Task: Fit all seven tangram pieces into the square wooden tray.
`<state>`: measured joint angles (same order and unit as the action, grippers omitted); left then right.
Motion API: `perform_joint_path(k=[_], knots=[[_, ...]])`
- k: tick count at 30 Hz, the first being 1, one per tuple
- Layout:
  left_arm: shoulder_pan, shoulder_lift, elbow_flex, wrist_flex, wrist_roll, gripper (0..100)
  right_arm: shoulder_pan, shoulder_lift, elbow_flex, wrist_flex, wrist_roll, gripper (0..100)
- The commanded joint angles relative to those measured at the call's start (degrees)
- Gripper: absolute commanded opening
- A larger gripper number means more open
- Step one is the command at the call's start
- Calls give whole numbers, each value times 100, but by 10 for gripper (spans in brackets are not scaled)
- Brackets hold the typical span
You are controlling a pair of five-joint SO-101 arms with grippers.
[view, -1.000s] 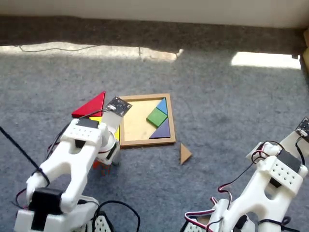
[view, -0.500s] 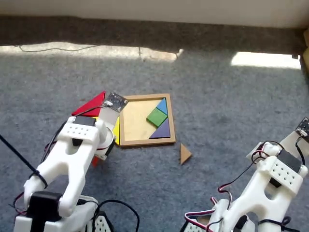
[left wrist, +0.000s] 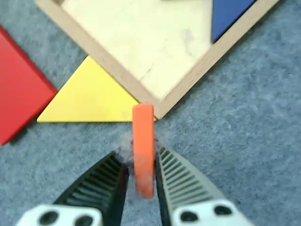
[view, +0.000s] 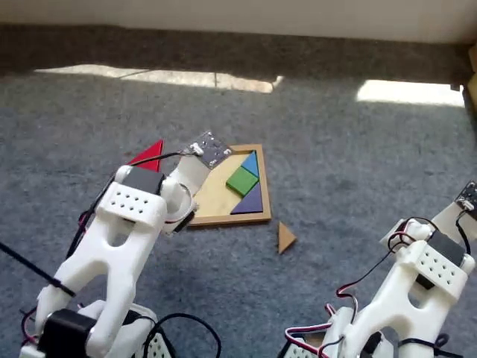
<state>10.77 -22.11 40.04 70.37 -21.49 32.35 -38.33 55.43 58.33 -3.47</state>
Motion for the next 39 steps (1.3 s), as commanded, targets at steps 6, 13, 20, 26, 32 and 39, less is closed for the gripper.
perform_joint_path(k=[6,13,20,26,32,39], knots=[[998,2264,-2466,967,-1240,6,-57,-92,-22,-101,0,205],[1226,3626,-3600,1143,-1538,8,-57,-92,-22,-268,0,205],[1200,4462,-4374,1354,-1512,139,-57,-92,-13,-470,0,205],[1121,4620,-4945,1670,-1538,162,-57,-92,-22,-470,0,205],[884,4655,-5516,1855,-1547,165,-57,-92,-22,-470,0,205],[752,4673,-5675,1829,-1547,165,-57,-92,-22,-470,0,205]])
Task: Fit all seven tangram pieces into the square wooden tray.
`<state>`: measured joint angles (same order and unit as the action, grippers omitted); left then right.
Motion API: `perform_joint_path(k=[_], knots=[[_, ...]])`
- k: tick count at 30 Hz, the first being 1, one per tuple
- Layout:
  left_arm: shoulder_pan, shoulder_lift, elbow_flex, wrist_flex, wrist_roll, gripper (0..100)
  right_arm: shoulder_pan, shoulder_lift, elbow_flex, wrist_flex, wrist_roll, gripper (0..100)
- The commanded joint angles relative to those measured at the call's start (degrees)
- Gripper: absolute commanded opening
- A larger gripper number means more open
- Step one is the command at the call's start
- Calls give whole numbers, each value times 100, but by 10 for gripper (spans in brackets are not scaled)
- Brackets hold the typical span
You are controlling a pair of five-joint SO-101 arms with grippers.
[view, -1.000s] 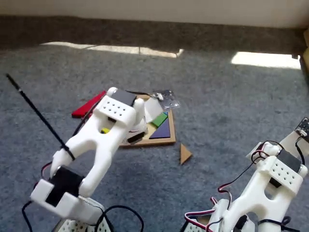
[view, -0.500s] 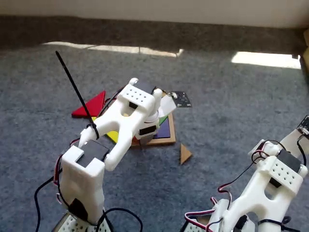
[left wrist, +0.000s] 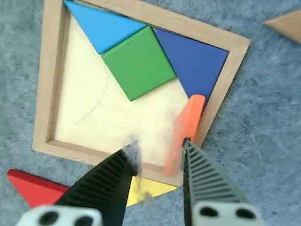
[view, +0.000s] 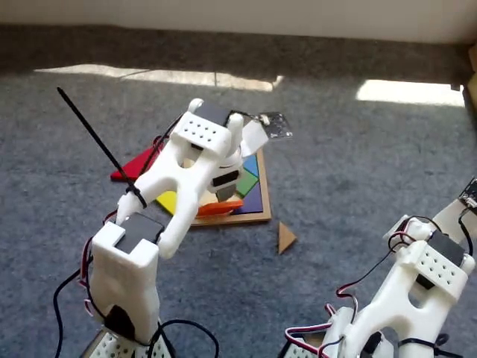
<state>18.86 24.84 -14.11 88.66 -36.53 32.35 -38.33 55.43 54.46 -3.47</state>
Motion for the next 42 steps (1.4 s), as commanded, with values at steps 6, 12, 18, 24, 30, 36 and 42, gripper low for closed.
perform_joint_path(k=[6,12,18,24,30,36,42], knots=[[-4,-101,-330,290,-18,162,-57,-92,-22,-84,0,205],[-66,-22,-435,554,-26,161,-57,-92,-22,-84,0,205],[-268,171,-251,273,-44,161,-57,-92,-22,-84,0,205],[-365,831,-400,62,-44,161,-57,-92,-22,-84,0,205],[-602,1182,-1262,114,-35,161,-57,-92,-22,-84,0,205],[-673,1279,-1727,167,-9,161,-57,-92,-22,-84,0,205],[-664,1077,-2281,976,62,161,-57,-92,-22,-84,0,205]])
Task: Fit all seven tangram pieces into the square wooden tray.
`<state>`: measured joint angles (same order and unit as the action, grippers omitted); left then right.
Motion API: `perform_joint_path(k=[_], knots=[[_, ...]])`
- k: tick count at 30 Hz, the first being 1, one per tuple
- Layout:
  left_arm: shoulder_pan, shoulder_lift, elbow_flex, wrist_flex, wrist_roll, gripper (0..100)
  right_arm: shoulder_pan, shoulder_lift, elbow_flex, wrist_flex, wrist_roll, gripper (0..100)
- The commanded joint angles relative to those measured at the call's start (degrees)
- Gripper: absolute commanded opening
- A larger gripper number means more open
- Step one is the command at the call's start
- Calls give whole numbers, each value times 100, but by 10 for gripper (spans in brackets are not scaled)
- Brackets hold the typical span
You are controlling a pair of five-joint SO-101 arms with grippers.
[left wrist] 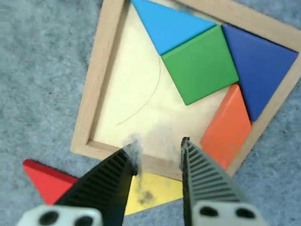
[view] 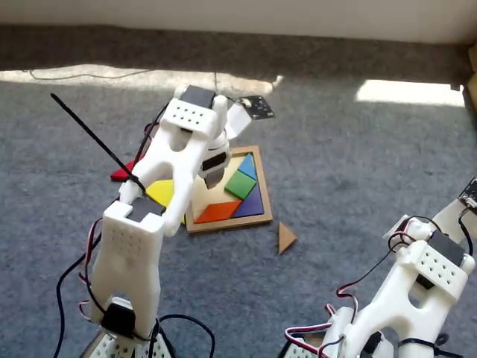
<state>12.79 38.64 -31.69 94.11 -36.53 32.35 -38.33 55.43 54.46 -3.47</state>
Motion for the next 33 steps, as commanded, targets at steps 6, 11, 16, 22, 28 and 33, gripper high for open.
perform_joint_path(k=[6,11,16,22,28,33], knots=[[-92,-1244,-602,615,756,160,-92,-92,-22,-75,0,205],[-180,-2290,101,589,1204,131,-690,-92,-66,699,527,205],[-382,-3310,1174,589,1565,68,-1499,-101,-576,1411,642,205],[-1218,-4743,2870,-53,2013,66,-2571,-101,-980,1895,633,205],[-2062,-6369,5182,-1134,2013,65,-3758,-92,-1007,1859,589,205],[-2677,-7196,7020,-2119,2022,66,-4497,-84,-989,1385,-35,205]])
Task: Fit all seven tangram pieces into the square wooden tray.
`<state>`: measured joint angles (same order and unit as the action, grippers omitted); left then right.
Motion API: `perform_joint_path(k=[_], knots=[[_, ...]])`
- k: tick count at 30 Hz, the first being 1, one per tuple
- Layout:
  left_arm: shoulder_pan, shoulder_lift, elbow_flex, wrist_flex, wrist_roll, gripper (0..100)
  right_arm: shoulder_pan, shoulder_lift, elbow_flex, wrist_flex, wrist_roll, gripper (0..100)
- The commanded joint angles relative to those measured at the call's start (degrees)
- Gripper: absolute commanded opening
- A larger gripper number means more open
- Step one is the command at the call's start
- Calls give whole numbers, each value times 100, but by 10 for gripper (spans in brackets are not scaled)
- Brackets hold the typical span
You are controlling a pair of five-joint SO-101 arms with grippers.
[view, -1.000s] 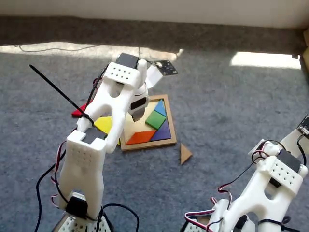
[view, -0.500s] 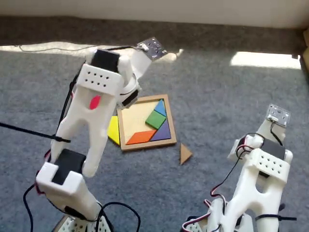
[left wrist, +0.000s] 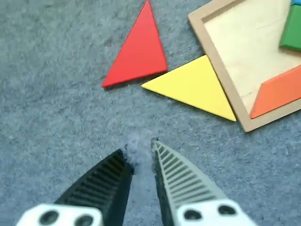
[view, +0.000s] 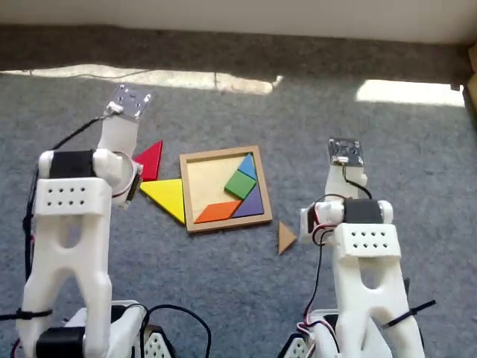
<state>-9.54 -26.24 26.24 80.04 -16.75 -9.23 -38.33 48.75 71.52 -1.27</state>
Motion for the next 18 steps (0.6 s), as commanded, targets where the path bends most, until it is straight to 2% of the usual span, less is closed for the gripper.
perform_joint_path(k=[1,5,10,12,18], knots=[[-558,-813,1534,-897,44,66,-426,-84,-321,-382,-316,205],[-980,-1130,2589,-1477,44,66,-796,-84,-330,-453,-580,209],[-1051,-1349,3837,-2303,44,65,-1270,-84,-286,-971,-791,209],[-1051,-1411,4092,-2541,44,65,-1464,-75,-277,-1103,-800,209],[-1051,-1464,4171,-2576,44,64,-1569,549,-101,-1402,-1002,209]])
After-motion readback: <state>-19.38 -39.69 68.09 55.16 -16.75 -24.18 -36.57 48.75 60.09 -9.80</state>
